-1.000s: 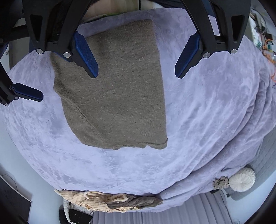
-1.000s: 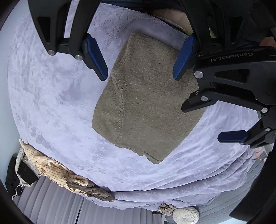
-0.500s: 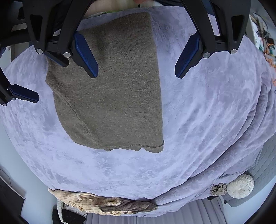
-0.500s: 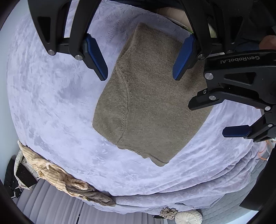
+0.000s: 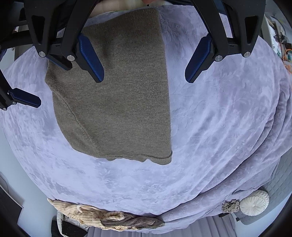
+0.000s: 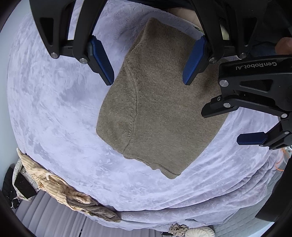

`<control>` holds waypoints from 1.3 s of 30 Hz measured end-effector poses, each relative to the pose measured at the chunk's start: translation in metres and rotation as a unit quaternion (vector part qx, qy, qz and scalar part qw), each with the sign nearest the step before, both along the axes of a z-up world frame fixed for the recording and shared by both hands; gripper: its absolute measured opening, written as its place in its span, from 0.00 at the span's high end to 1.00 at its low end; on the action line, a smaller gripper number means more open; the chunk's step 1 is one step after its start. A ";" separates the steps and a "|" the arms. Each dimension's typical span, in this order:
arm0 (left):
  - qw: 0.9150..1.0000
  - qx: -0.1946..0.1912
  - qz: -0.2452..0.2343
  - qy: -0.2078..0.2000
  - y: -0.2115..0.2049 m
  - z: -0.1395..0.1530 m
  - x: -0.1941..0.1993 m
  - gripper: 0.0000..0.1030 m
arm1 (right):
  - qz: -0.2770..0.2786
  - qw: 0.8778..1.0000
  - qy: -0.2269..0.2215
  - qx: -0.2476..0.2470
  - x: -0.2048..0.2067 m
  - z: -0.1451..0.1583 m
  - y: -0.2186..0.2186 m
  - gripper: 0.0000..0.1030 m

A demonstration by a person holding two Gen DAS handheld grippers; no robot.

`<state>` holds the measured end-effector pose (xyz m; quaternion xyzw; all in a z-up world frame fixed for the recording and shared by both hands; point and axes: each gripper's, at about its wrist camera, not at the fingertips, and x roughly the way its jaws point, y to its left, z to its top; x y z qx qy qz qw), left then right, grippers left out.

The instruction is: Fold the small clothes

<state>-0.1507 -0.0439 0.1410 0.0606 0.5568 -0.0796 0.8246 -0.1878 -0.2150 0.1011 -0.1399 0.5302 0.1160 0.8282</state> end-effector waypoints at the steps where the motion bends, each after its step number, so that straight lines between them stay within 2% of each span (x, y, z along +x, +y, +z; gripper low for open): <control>1: 1.000 -0.001 -0.001 0.000 0.000 0.000 0.000 0.12 | 0.000 1.000 0.000 0.000 0.000 0.000 0.000 0.22; 39: 1.000 -0.023 0.003 -0.006 0.015 0.003 -0.001 0.12 | 0.015 0.999 -0.001 -0.032 0.001 0.008 0.024 0.22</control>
